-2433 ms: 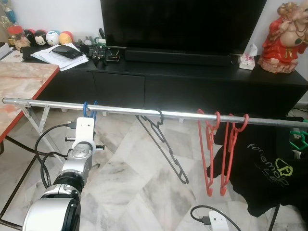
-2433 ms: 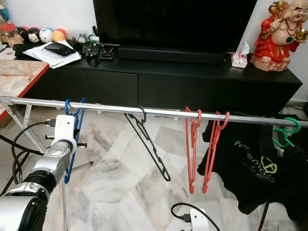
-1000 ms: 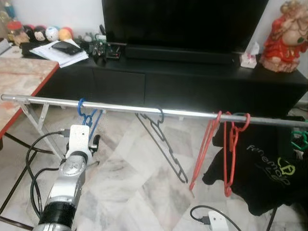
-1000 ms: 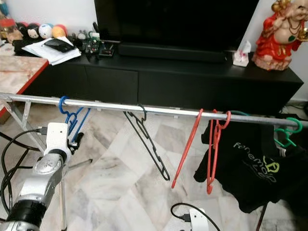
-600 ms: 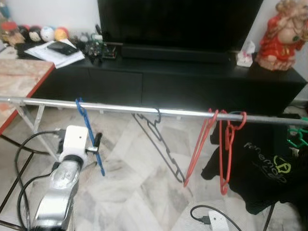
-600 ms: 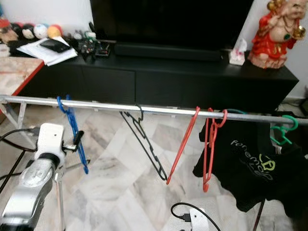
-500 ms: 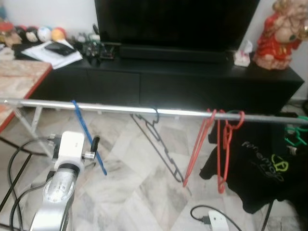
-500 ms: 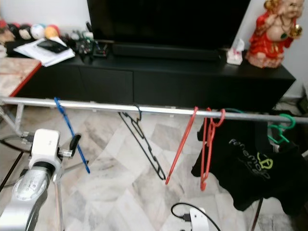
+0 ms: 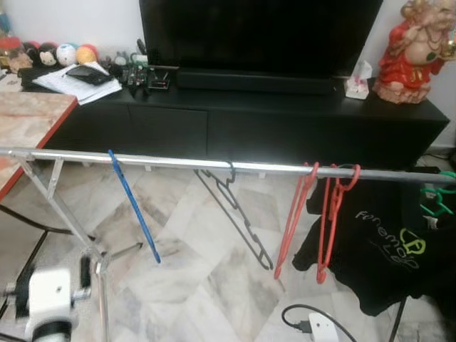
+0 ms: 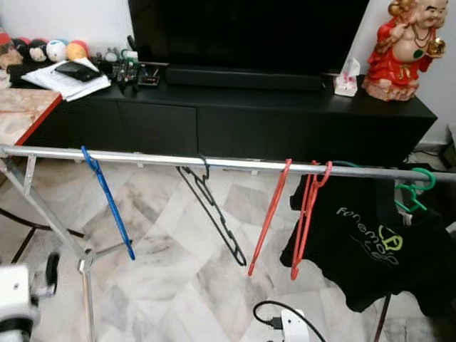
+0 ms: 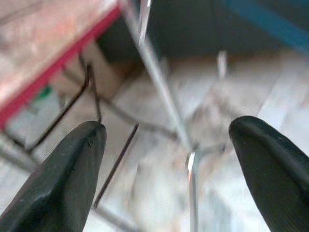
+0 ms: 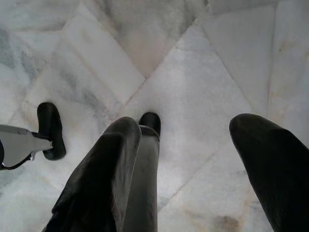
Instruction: Hang hanger
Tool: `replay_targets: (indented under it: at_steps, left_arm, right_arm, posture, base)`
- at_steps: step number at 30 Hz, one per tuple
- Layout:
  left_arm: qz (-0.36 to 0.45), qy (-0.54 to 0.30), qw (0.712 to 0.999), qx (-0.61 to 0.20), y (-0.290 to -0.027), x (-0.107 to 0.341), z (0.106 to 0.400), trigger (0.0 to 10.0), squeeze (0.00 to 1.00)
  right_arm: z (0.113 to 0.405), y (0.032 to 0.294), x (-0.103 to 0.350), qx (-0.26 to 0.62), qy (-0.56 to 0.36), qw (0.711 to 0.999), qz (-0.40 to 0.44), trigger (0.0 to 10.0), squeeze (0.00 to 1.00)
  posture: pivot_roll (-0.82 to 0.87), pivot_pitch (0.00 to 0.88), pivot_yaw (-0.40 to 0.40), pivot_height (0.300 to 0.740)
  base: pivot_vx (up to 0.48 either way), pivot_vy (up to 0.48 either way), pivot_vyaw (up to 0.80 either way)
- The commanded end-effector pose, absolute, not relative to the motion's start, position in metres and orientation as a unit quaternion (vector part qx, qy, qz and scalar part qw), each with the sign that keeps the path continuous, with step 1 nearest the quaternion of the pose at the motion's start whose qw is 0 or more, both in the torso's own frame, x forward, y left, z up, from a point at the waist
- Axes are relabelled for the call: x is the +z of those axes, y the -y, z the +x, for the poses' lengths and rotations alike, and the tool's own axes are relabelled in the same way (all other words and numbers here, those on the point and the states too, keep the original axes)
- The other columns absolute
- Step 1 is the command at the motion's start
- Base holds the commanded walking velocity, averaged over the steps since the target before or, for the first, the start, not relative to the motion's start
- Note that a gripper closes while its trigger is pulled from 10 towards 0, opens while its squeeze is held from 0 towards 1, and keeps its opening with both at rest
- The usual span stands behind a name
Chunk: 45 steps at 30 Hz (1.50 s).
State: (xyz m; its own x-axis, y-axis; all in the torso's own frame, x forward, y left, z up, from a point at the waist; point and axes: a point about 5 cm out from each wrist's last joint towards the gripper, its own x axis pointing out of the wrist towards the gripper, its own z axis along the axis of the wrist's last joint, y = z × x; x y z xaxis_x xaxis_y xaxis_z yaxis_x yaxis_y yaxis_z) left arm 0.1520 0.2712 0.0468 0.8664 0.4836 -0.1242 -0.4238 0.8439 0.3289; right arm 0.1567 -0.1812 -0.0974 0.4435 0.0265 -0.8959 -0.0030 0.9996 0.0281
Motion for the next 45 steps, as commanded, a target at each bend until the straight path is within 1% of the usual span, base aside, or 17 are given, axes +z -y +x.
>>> replay_targets:
  at_steps: [1, 4, 5, 6, 7, 9, 11, 15, 18, 20, 30, 31, 32, 34, 36, 38, 45]
  left_arm:
    - [0.135, -0.166, 0.940, 0.265, -0.279, 0.018, 0.131, 10.0, 0.00]
    - [0.132, -0.219, 0.935, 0.246, -0.278, -0.004, 0.123, 10.0, 0.00]
    - [0.128, -0.267, 0.927, 0.230, -0.276, -0.020, 0.118, 10.0, 0.00]
    - [0.097, -0.323, 0.917, 0.215, -0.272, -0.042, 0.110, 10.0, 0.00]
    - [0.080, -0.354, 0.911, 0.194, -0.267, -0.054, 0.108, 10.0, 0.00]
    - [0.097, -0.373, 0.906, 0.175, -0.264, -0.060, 0.108, 10.0, 0.00]
    - [0.063, -0.390, 0.905, 0.157, -0.257, -0.069, 0.111, 10.0, 0.00]
    - [0.076, -0.442, 0.888, 0.097, -0.243, -0.085, 0.121, 10.0, 0.00]
    - [0.063, -0.462, 0.880, 0.094, -0.240, -0.090, 0.124, 10.0, 0.00]
    - [0.057, -0.460, 0.881, 0.092, -0.240, -0.090, 0.126, 10.0, 0.00]
    - [0.095, -0.465, 0.878, 0.054, -0.230, -0.090, 0.144, 10.0, 0.00]
    - [0.129, -0.489, 0.861, 0.047, -0.231, -0.092, 0.140, 10.0, 0.00]
    - [0.139, -0.495, 0.856, 0.045, -0.231, -0.093, 0.139, 10.0, 0.00]
    - [0.119, -0.484, 0.866, 0.046, -0.228, -0.092, 0.142, 10.0, 0.00]
    - [0.120, -0.476, 0.870, 0.033, -0.224, -0.092, 0.146, 10.0, 0.00]
    - [0.104, -0.471, 0.875, 0.045, -0.226, -0.091, 0.147, 10.0, 0.00]
    - [0.114, -0.479, 0.869, 0.045, -0.229, -0.092, 0.142, 10.0, 0.00]
  right_arm:
    - [0.156, 0.182, -0.097, 0.002, -0.523, 0.852, 0.016, 10.0, 0.00]
    - [0.156, 0.182, -0.098, 0.000, -0.524, 0.852, 0.012, 10.0, 0.00]
    - [0.156, 0.182, -0.098, -0.001, -0.524, 0.852, 0.011, 10.0, 0.00]
    - [0.156, 0.183, -0.098, 0.000, -0.525, 0.851, 0.010, 10.0, 0.00]
    - [0.156, 0.182, -0.098, 0.001, -0.525, 0.851, 0.009, 10.0, 0.00]
    - [0.155, 0.182, -0.098, 0.001, -0.525, 0.851, 0.009, 10.0, 0.00]
    - [0.155, 0.182, -0.098, -0.001, -0.524, 0.852, 0.013, 10.0, 0.00]
    - [0.155, 0.181, -0.098, -0.001, -0.523, 0.852, 0.013, 10.0, 0.00]
    - [0.155, 0.181, -0.098, -0.008, -0.520, 0.854, 0.019, 10.0, 0.00]
    - [0.154, 0.181, -0.098, -0.008, -0.521, 0.853, 0.018, 10.0, 0.00]
    - [0.152, 0.182, -0.099, -0.008, -0.524, 0.851, 0.013, 10.0, 0.00]
    - [0.151, 0.182, -0.099, -0.007, -0.524, 0.852, 0.014, 10.0, 0.00]
    - [0.151, 0.182, -0.099, -0.007, -0.524, 0.852, 0.014, 10.0, 0.00]
    - [0.151, 0.182, -0.099, -0.008, -0.523, 0.852, 0.015, 10.0, 0.00]
    - [0.151, 0.182, -0.099, -0.008, -0.523, 0.852, 0.015, 10.0, 0.00]
    - [0.151, 0.181, -0.100, -0.009, -0.523, 0.852, 0.015, 10.0, 0.00]
    - [0.151, 0.181, -0.100, -0.008, -0.523, 0.852, 0.015, 10.0, 0.00]
  posture:
    - [-0.01, 0.009, -0.044, 0.740]
    - [0.00, 0.002, -0.044, 0.740]
    - [0.01, 0.000, -0.048, 0.740]
    - [0.00, 0.000, -0.048, 0.740]
    - [-0.01, 0.000, -0.043, 0.740]
    - [-0.01, 0.000, -0.041, 0.740]
    - [-0.01, 0.000, -0.041, 0.740]
    - [-0.01, 0.000, -0.044, 0.740]
    - [-0.02, 0.000, -0.039, 0.740]
    - [-0.03, 0.000, -0.038, 0.740]
    - [-0.04, 0.000, -0.045, 0.740]
    - [-0.04, 0.000, -0.045, 0.740]
    - [-0.04, 0.000, -0.045, 0.740]
    - [-0.05, 0.000, -0.042, 0.740]
    - [-0.05, 0.000, -0.042, 0.740]
    - [-0.05, 0.000, -0.042, 0.740]
    - [-0.05, 0.000, -0.040, 0.740]
  base:
    - [0.000, 0.000, 0.00]
    - [0.000, 0.000, 0.00]
    - [0.000, 0.000, 0.00]
    - [0.000, 0.000, 0.00]
    - [0.000, 0.000, 0.00]
    - [0.000, 0.000, 0.00]
    - [0.000, 0.000, 0.00]
    - [0.000, 0.000, 0.00]
    - [0.000, 0.000, 0.00]
    - [0.000, 0.000, 0.00]
    - [0.000, 0.000, 0.00]
    - [0.000, 0.000, 0.00]
    - [0.000, 0.000, 0.00]
    - [0.000, 0.000, 0.00]
    - [0.000, 0.000, 0.00]
    - [0.000, 0.000, 0.00]
    - [0.000, 0.000, 0.00]
